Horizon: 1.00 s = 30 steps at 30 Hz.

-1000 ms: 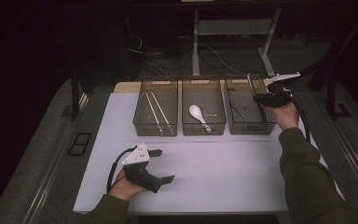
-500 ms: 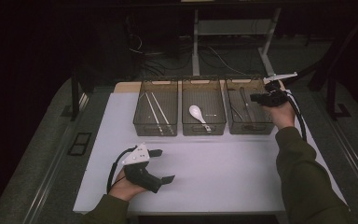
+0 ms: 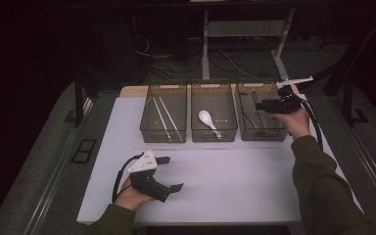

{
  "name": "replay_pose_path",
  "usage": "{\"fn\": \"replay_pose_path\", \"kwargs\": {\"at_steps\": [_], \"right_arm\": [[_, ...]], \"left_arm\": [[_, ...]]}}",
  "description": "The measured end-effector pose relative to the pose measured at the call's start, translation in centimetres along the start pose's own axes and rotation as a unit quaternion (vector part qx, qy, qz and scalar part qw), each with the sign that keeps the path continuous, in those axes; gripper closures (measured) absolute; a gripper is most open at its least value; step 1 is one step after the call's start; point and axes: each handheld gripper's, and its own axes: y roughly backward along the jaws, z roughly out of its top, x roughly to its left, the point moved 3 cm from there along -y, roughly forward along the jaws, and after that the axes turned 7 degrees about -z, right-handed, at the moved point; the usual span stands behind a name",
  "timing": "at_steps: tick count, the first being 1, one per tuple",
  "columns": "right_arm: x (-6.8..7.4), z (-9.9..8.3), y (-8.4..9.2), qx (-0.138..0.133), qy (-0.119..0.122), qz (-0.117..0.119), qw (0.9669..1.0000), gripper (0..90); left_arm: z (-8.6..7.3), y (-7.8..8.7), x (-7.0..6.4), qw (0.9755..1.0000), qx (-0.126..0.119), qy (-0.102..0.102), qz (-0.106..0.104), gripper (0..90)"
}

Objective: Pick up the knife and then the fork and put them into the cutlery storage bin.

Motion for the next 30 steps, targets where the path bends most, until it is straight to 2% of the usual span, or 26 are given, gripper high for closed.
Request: {"fn": "replay_pose_path", "kwargs": {"at_steps": [3, 9, 12, 19, 30], "right_arm": [[0.5, -0.1, 0.2, -0.005, 0.006, 0.001, 1.0, 46.8], [1.0, -0.5, 0.9, -0.021, -0.004, 0.021, 0.9996, 38.6], [1.3, -0.8, 1.5, -0.032, -0.003, 0.016, 0.9994, 36.5], [2.0, -2.1, 2.8, -0.049, -0.012, 0.026, 0.9984, 31.5], [4.1, -4.3, 4.5, -0.057, 0.031, 0.001, 0.9979, 24.2]], "left_arm": [[0.0, 0.0, 0.0, 1.0, 0.0, 0.0, 0.0, 0.0], [0.0, 0.0, 0.1, 1.0, 0.002, 0.0, 0.0, 0.0], [-0.1, 0.0, 0.1, 1.0, 0.004, 0.0, 0.0, 0.0], [-0.1, -0.1, 0.1, 1.0, 0.004, 0.002, -0.001, 0.0], [-0.5, 0.3, 0.9, 1.0, 0.003, 0.009, -0.001, 0.0]]}}
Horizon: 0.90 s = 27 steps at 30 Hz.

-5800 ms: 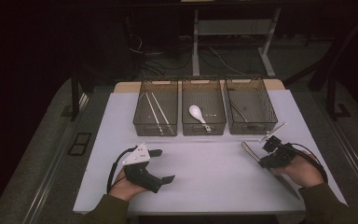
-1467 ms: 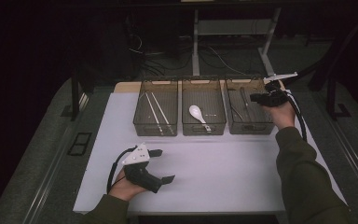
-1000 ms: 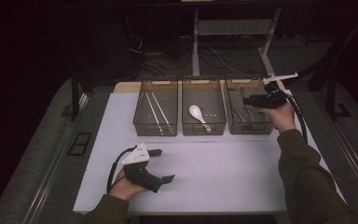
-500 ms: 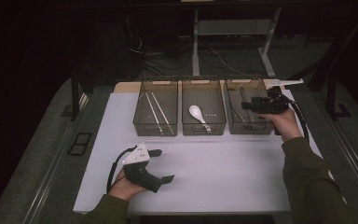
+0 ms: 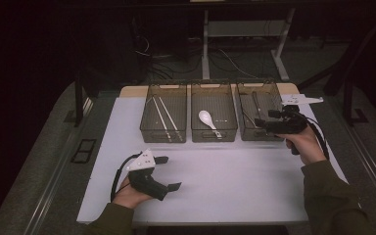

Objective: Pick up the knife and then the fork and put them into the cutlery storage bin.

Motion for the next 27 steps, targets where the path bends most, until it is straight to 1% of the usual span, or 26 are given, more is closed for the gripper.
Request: {"fn": "replay_pose_path", "kwargs": {"at_steps": [3, 6, 9, 15, 18, 22, 24, 25, 27], "right_arm": [[0.6, -0.7, 0.3, 0.0, 0.013, -0.006, 0.9999, 21.9], [1.2, -1.5, 0.6, 0.005, 0.022, -0.005, 0.9997, 20.3], [1.7, -2.4, 0.9, 0.008, 0.024, -0.002, 0.9997, 19.6], [2.5, -3.6, 1.8, 0.001, 0.023, 0.011, 0.9997, 19.5], [2.8, -4.3, 2.2, -0.003, 0.038, 0.007, 0.9993, 19.5], [3.2, -5.1, 2.7, -0.008, 0.034, 0.015, 0.9993, 19.4], [3.4, -5.6, 2.9, -0.005, 0.033, 0.021, 0.9992, 19.3], [3.5, -5.8, 3.0, -0.004, 0.032, 0.021, 0.9993, 19.3], [3.8, -6.3, 3.3, -0.003, 0.041, 0.022, 0.9989, 19.0]], "left_arm": [[-0.1, 0.1, 0.1, 1.0, 0.001, 0.001, -0.001, 0.0], [0.0, 0.0, 0.0, 1.0, 0.001, -0.001, -0.003, 0.0], [0.0, 0.0, -0.1, 1.0, 0.001, -0.002, -0.003, 0.0], [0.0, 0.0, -0.2, 1.0, 0.004, -0.003, -0.005, 0.0], [0.0, -0.1, -0.3, 1.0, 0.004, -0.003, -0.004, 0.0], [0.0, 0.0, -0.4, 1.0, 0.003, -0.003, -0.003, 0.0], [0.0, 0.0, -0.4, 1.0, 0.003, -0.003, -0.002, 0.0], [0.0, 0.0, -0.4, 1.0, 0.003, -0.003, -0.002, 0.0], [0.0, 0.0, -0.4, 1.0, 0.003, -0.003, -0.002, 0.0]]}}
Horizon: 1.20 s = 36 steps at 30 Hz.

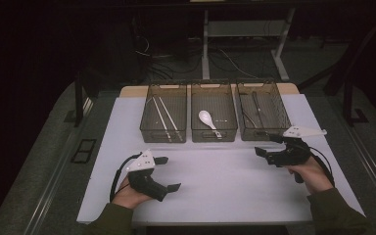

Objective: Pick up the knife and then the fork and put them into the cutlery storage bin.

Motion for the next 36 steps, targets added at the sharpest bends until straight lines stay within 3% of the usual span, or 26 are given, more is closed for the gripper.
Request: {"fn": "replay_pose_path", "kwargs": {"at_steps": [10, 26, 36], "right_arm": [[1.1, -1.9, 1.5, -0.009, 0.002, 0.015, 0.9999, 18.7], [0.9, -4.3, 2.9, -0.017, -0.015, 0.014, 0.9997, 18.1], [1.5, -5.4, 3.6, -0.024, -0.011, 0.023, 0.9994, 18.0]], "left_arm": [[0.0, 0.0, -0.1, 1.0, 0.002, -0.004, 0.0, 0.0], [0.1, 0.0, -0.1, 1.0, 0.002, -0.004, 0.001, 0.0], [0.1, 0.0, -0.2, 1.0, 0.002, -0.004, 0.001, 0.0]]}}
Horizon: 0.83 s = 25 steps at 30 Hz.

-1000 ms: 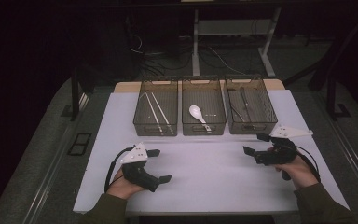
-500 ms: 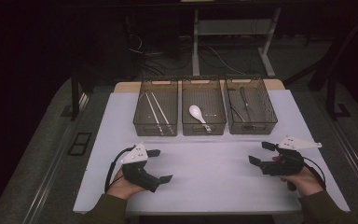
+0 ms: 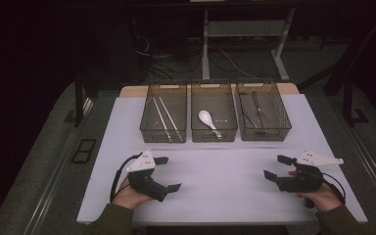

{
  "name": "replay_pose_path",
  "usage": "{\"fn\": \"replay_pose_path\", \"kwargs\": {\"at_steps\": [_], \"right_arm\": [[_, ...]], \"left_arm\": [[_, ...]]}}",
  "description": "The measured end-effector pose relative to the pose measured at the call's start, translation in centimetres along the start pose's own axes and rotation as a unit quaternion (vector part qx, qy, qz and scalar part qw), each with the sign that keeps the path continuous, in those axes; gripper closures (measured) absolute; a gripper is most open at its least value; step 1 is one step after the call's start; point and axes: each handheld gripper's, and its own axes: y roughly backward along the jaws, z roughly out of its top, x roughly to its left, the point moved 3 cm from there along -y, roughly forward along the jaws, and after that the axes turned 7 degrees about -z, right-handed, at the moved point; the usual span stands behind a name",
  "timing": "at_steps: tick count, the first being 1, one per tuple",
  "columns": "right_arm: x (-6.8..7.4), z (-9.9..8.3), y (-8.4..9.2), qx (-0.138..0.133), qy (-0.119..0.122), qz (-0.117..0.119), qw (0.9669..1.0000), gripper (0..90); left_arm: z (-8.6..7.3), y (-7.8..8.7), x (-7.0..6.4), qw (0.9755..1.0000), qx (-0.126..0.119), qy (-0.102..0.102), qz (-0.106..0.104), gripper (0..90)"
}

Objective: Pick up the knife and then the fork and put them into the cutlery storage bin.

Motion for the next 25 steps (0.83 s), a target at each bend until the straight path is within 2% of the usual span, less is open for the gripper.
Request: {"fn": "replay_pose_path", "kwargs": {"at_steps": [8, 13, 25], "right_arm": [[0.7, -0.3, -0.3, 0.007, 0.007, 0.009, 0.9999, 16.9], [1.2, -0.3, -0.5, 0.007, 0.019, 0.016, 0.9997, 15.4], [1.3, -0.3, -0.5, 0.005, 0.021, 0.018, 0.9996, 15.4]], "left_arm": [[0.0, -0.1, -0.1, 1.0, 0.0, 0.0, 0.0, 0.0], [0.0, -0.1, -0.1, 1.0, 0.0, 0.0, -0.001, 0.0], [0.0, -0.1, 0.0, 1.0, 0.001, 0.0, 0.002, 0.0]]}}
